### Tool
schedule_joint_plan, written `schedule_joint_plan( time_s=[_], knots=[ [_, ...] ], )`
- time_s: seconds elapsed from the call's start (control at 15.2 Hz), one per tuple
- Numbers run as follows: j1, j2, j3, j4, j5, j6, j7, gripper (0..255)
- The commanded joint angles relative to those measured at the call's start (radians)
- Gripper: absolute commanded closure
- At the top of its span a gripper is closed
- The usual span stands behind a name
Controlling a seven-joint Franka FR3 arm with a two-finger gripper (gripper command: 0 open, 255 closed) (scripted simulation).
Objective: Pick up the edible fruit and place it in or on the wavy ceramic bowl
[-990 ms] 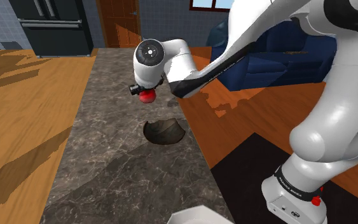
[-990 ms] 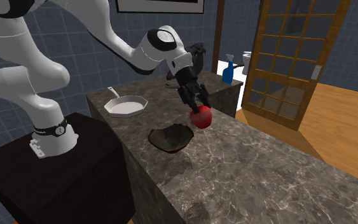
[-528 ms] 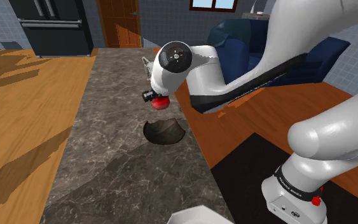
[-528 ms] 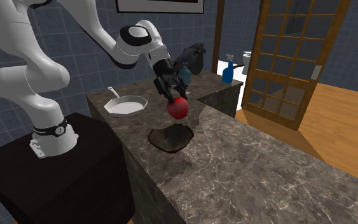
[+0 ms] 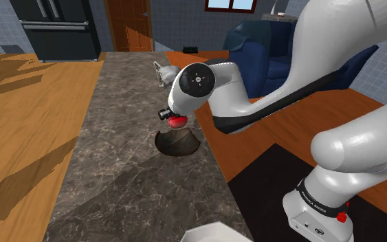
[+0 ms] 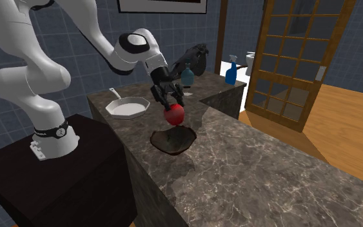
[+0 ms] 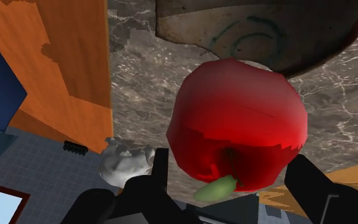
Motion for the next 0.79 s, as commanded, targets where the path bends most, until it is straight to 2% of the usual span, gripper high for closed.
schedule_joint_plan(
  time_s=[0.0, 0.2, 0.33, 0.4, 0.46, 0.53, 0.59, 0.66, 0.73],
  knots=[
    [-0.052, 0.026, 0.053, 0.002, -0.056, -0.001, 0.053, 255],
    [-0.148, 0.078, 0.152, 0.008, -0.154, -0.017, 0.139, 255],
    [-0.238, 0.131, 0.249, 0.015, -0.236, -0.047, 0.204, 255],
    [-0.315, 0.172, 0.331, 0.021, -0.289, -0.075, 0.241, 255],
    [-0.475, 0.187, 0.493, 0.023, -0.317, -0.083, 0.265, 255],
    [-0.555, 0.153, 0.567, 0.021, -0.303, -0.052, 0.269, 255],
    [-0.553, 0.086, 0.554, 0.014, -0.256, 0.007, 0.256, 255],
    [-0.588, 0.056, 0.585, 0.012, -0.244, 0.034, 0.26, 255],
    [-0.589, 0.057, 0.586, 0.013, -0.245, 0.033, 0.26, 255]
  ],
)
